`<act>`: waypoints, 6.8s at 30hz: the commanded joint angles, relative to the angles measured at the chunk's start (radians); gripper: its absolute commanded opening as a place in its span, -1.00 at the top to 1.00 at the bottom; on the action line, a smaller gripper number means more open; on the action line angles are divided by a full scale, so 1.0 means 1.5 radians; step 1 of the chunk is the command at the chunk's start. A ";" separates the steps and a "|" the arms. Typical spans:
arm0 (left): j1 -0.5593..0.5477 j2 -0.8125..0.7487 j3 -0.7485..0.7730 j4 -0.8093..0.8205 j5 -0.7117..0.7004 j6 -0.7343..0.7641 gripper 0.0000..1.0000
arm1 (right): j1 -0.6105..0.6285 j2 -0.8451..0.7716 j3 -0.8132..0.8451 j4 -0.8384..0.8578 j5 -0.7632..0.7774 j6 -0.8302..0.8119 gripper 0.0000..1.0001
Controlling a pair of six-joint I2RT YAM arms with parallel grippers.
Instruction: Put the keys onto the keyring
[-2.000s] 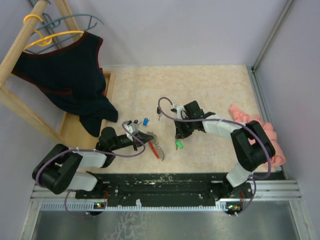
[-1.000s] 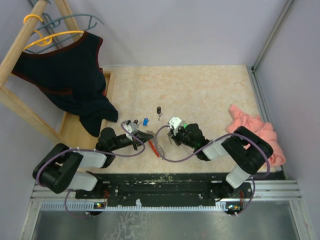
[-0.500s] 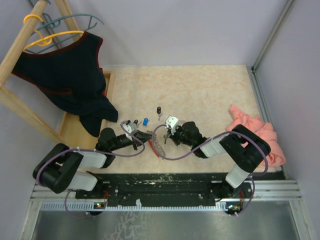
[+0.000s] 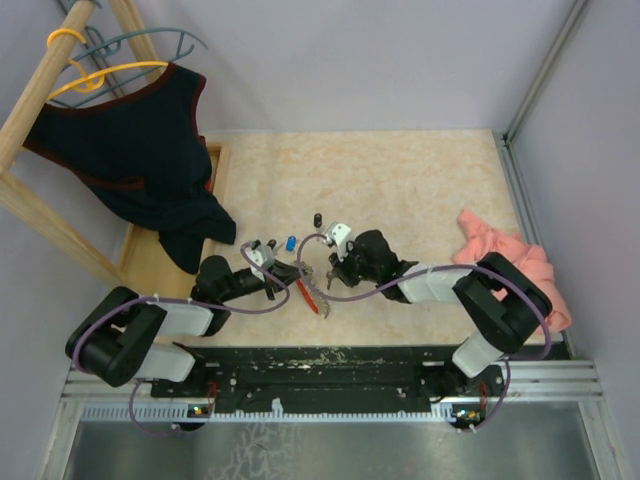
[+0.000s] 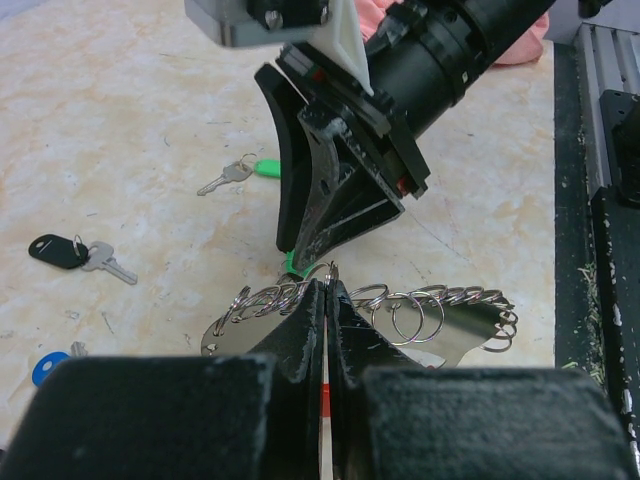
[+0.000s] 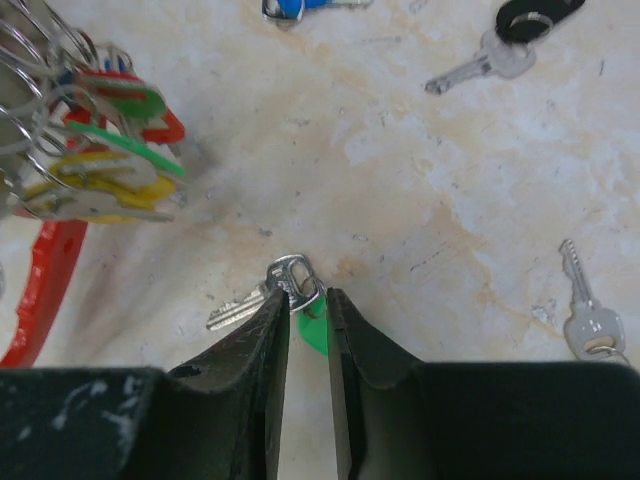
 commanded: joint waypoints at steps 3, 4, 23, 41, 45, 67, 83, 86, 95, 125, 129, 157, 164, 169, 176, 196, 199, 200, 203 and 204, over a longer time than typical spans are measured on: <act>0.006 0.001 -0.001 0.035 0.019 -0.003 0.96 | -0.016 -0.097 0.050 -0.095 -0.088 0.008 0.54; 0.005 0.002 0.000 0.035 0.023 -0.003 0.96 | -0.030 -0.113 0.045 -0.091 -0.129 0.004 0.54; 0.008 0.016 0.012 0.038 0.064 -0.010 0.96 | -0.025 -0.110 0.026 0.039 -0.314 -0.064 0.30; 0.008 0.023 0.018 0.041 0.084 -0.015 0.96 | -0.012 -0.075 0.054 0.050 -0.319 -0.058 0.29; 0.008 0.024 0.023 0.040 0.105 -0.015 0.96 | -0.012 -0.065 0.069 0.057 -0.301 -0.033 0.29; 0.009 0.014 0.052 -0.039 0.152 0.023 0.96 | -0.072 -0.109 0.059 -0.036 -0.372 -0.061 0.11; 0.009 0.028 0.065 -0.038 0.197 0.019 0.96 | -0.023 -0.164 -0.052 0.118 -0.371 -0.186 0.19; 0.009 0.028 0.065 -0.037 0.204 0.018 0.96 | -0.023 -0.150 -0.049 0.130 -0.371 -0.183 0.22; 0.009 0.034 0.068 -0.038 0.210 0.016 0.96 | -0.023 -0.127 -0.030 0.120 -0.428 -0.174 0.39; 0.009 0.025 0.069 -0.040 0.253 0.021 0.96 | -0.048 -0.033 0.118 -0.077 -0.445 0.039 1.00; 0.009 0.023 0.067 -0.041 0.247 0.023 0.96 | -0.054 -0.020 0.150 -0.128 -0.419 0.083 1.00; 0.009 0.026 0.058 -0.029 0.184 0.015 0.96 | -0.060 -0.201 -0.018 0.047 -0.447 0.026 0.56; 0.009 0.026 0.056 -0.023 0.185 0.010 0.96 | -0.036 -0.177 -0.027 0.082 -0.457 0.041 0.62; 0.009 0.028 0.056 -0.015 0.186 0.005 0.96 | -0.029 -0.157 -0.025 0.096 -0.462 0.057 0.77; 0.009 0.028 0.055 -0.012 0.185 0.003 0.96 | -0.025 -0.134 -0.012 0.047 -0.462 0.050 0.84; 0.009 0.034 0.056 0.009 0.213 -0.010 0.96 | -0.026 -0.100 -0.014 0.130 -0.436 0.087 0.53; 0.009 0.035 0.056 0.012 0.216 -0.012 0.96 | -0.027 -0.094 -0.013 0.146 -0.441 0.090 0.53; 0.009 0.035 0.056 0.012 0.216 -0.012 0.96 | -0.026 -0.091 -0.012 0.149 -0.445 0.091 0.54; 0.009 0.035 0.056 0.013 0.217 -0.012 0.96 | -0.026 -0.085 -0.007 0.150 -0.454 0.090 0.61; 0.009 0.036 0.055 0.014 0.217 -0.011 0.96 | -0.026 -0.085 -0.007 0.151 -0.456 0.089 0.65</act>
